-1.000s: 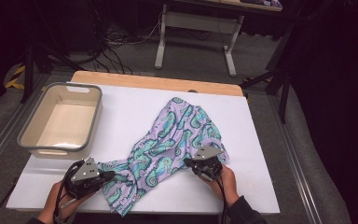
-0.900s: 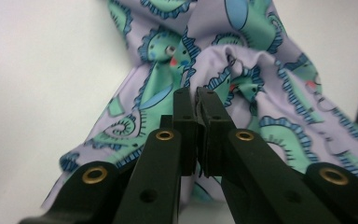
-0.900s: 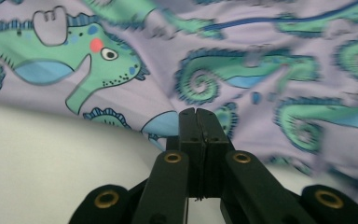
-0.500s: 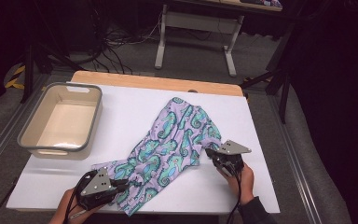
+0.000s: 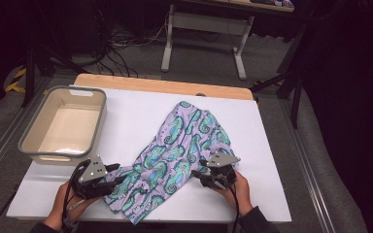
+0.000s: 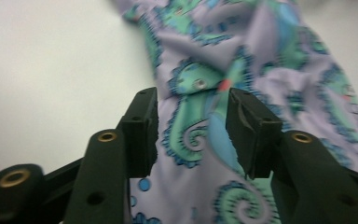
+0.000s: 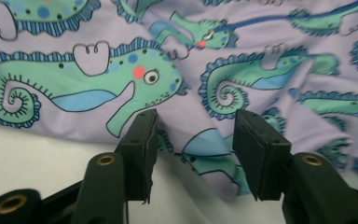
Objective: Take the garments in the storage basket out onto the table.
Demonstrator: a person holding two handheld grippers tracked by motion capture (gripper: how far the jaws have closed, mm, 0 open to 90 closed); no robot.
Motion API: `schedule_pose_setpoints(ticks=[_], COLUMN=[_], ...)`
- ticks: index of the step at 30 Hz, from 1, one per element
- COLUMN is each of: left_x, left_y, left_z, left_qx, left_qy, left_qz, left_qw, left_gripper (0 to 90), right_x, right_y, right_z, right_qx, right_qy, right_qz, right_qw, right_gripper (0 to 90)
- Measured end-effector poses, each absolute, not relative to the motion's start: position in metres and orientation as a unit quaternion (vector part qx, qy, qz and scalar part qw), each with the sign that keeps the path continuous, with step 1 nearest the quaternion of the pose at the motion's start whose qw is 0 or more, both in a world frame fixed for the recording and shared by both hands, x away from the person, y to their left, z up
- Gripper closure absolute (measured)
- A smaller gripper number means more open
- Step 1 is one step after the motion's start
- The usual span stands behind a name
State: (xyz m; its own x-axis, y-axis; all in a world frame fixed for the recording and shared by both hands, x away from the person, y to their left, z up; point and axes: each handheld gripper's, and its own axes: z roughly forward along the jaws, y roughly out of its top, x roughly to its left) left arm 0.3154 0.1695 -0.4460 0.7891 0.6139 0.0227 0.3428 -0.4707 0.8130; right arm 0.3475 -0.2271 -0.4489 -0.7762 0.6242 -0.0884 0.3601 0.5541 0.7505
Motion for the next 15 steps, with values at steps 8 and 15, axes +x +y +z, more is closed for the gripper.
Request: schedule_pose_setpoints(ticks=[8,15], left_x=[0.331,0.331], left_y=[0.161,0.162], left_z=[-0.467,-0.467], left_qx=[0.863,0.865], left_qy=[0.305,0.303], left_qz=[0.140,0.123], left_qw=[0.379,0.381], left_gripper=[54.3,78.9], right_x=[0.347,0.344], right_y=[-0.219,-0.222], right_z=[-0.456,-0.454], right_qx=[0.268,0.265], right_qy=[0.877,0.878], right_qz=[0.359,0.348], right_qw=[0.173,0.192], right_gripper=[76.5,86.3])
